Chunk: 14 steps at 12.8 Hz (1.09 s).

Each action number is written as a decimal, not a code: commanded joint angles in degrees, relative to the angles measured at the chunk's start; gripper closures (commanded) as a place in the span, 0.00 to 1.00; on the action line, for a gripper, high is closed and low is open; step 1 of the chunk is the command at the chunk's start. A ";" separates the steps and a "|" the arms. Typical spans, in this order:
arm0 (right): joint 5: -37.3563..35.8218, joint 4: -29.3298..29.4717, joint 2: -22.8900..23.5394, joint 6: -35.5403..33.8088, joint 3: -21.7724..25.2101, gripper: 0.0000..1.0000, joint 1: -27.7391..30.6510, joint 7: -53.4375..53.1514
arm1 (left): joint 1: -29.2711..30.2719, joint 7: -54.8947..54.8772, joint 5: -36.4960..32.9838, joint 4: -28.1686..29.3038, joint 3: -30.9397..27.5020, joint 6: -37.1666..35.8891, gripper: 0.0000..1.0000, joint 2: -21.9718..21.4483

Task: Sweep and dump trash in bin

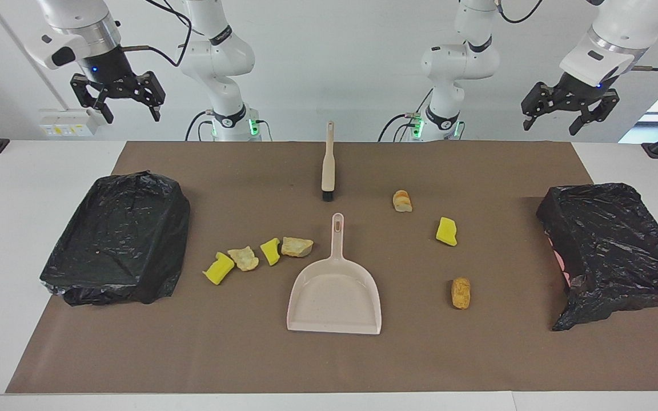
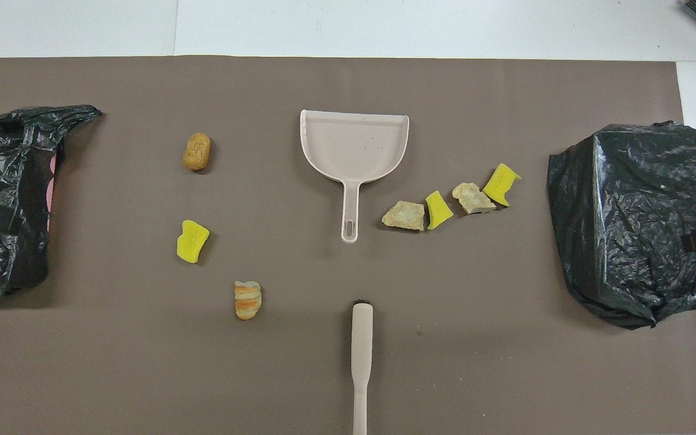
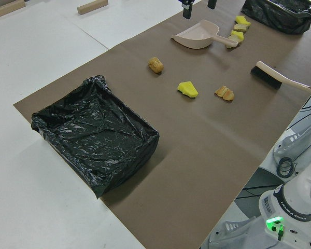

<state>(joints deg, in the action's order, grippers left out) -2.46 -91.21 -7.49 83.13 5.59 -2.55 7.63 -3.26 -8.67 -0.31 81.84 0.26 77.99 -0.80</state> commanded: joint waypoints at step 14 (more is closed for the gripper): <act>0.96 -0.99 -1.39 -2.27 -0.49 0.00 0.53 0.28 | -0.60 1.20 0.05 7.36 1.14 2.87 0.00 -4.91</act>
<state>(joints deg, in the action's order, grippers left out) -2.46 -91.45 -7.71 81.92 5.38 -2.61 7.63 -3.36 -8.57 -0.27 84.24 0.99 78.71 -2.16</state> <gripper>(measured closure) 0.000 0.000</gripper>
